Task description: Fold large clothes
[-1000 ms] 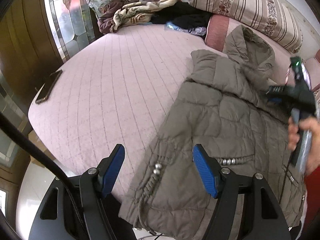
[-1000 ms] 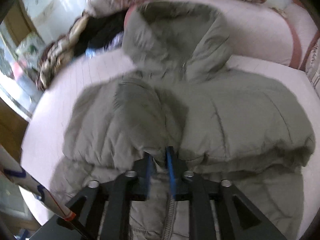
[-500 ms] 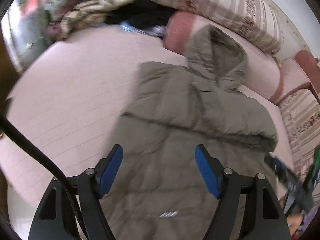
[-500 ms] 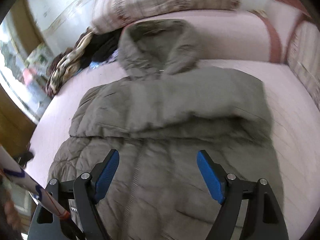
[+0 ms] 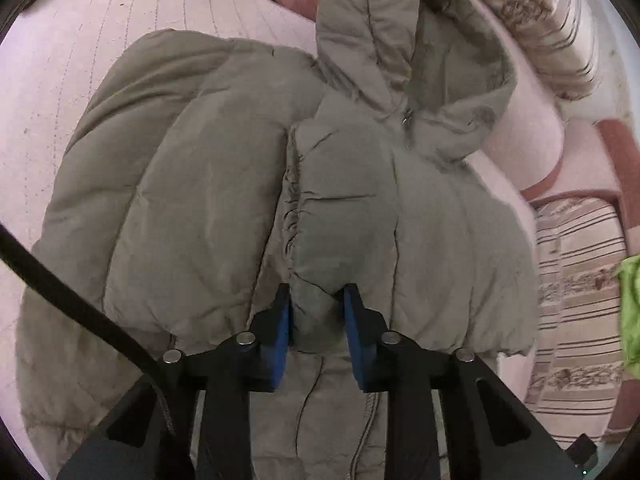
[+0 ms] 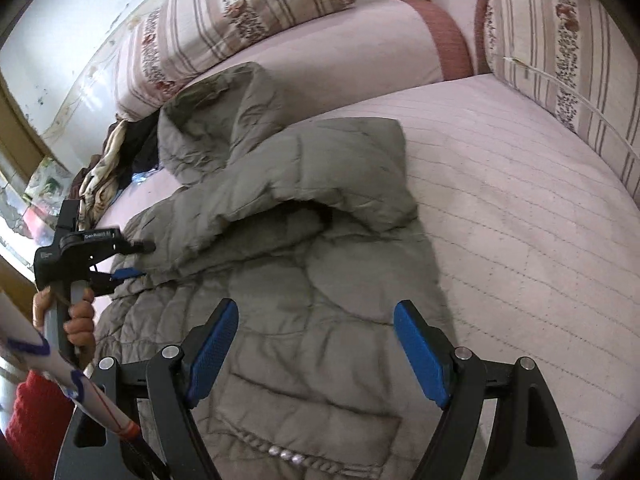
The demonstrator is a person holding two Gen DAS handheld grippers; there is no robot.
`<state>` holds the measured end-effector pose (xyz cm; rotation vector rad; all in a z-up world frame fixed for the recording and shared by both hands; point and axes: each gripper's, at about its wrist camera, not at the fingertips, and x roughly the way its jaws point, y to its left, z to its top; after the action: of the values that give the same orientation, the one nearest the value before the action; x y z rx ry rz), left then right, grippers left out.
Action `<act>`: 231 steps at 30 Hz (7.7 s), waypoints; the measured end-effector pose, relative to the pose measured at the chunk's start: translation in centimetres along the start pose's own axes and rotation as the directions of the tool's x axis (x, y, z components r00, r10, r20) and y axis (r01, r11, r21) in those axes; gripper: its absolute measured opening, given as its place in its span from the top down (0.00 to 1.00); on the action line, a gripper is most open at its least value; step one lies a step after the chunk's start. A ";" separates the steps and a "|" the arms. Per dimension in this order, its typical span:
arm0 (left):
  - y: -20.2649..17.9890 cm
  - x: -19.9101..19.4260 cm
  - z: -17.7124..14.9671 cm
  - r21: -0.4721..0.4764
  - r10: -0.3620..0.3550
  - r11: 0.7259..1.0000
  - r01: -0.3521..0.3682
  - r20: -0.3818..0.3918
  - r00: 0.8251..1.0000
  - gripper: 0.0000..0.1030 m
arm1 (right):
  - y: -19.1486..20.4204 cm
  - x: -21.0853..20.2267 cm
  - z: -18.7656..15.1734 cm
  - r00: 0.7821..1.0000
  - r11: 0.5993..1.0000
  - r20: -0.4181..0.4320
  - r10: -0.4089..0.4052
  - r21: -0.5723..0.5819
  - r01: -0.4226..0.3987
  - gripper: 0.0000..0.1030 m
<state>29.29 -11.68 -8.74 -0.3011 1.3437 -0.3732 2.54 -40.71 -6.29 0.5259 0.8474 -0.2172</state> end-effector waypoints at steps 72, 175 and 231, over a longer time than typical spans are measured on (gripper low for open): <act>12.5 -6.1 -7.8 0.033 0.410 0.890 -0.455 0.380 0.829 0.23 | 24.1 16.5 13.1 0.946 0.882 0.060 -0.318 -0.348 0.318 0.17; 20.7 -11.8 -6.6 -0.195 0.311 0.947 -0.256 0.343 0.886 0.15 | 34.4 18.6 0.1 0.975 0.862 -0.119 -0.188 -0.496 0.106 0.75; 21.2 -14.5 -16.4 -0.013 0.117 0.993 -0.118 0.271 0.955 0.14 | -10.9 -7.1 -5.9 0.965 0.933 -0.121 -0.231 0.256 0.255 0.21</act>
<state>12.43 13.72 -8.10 -0.2578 1.0848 -0.2250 -10.15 -47.00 -7.99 0.6886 0.9769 -0.5461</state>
